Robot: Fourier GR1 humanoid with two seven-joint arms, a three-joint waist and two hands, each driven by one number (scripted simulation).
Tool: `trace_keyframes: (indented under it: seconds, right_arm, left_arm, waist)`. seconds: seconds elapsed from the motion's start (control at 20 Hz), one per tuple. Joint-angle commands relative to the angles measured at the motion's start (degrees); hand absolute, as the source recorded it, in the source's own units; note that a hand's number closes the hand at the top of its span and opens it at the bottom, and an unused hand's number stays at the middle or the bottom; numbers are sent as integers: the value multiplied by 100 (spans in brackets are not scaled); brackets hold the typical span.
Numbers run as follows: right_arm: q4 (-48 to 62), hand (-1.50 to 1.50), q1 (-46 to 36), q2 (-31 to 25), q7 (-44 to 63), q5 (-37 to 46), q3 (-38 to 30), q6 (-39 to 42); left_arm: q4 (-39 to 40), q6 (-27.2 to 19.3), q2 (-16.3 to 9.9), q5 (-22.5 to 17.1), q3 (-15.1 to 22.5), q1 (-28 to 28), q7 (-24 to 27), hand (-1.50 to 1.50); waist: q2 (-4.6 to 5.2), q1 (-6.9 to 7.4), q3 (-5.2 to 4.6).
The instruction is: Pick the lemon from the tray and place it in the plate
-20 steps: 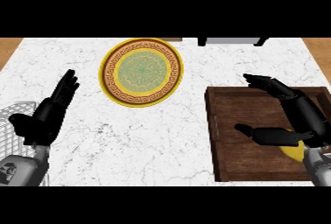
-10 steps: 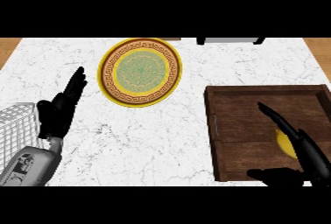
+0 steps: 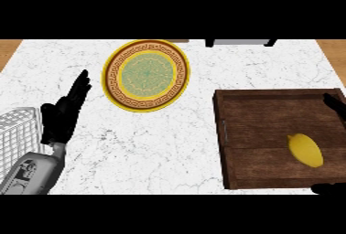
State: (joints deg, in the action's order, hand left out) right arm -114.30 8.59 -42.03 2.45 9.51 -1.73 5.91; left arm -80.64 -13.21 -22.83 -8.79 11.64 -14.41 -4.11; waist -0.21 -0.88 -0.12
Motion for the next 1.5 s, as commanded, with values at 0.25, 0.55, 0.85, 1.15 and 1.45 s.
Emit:
trace_keyframes:
  seconds: [0.25,0.55,0.85,1.15,1.45]
  right_arm:
    - [-652,-150,-190,-1410,2029,-825,-649,1830]
    - [-423,-150,-467,-830,2471,-470,-254,2200]
    - [877,-150,-1249,-567,1997,63,-25,2621]
    - [507,-150,-908,-143,2299,847,410,2787]
    - [1945,-150,-1262,155,1200,1716,538,2689]
  left_arm:
    - [23,151,65,62,-72,63,40,0]
    - [1,316,181,227,-265,-133,-140,0]
    - [-495,386,274,389,-282,347,-184,0]
    - [307,525,504,553,-540,50,336,0]
    - [42,565,689,753,-534,68,49,0]
  waist:
    - [8,37,2]
    - [18,76,10]
    - [24,155,13]
    - [20,75,11]
    - [27,111,15]
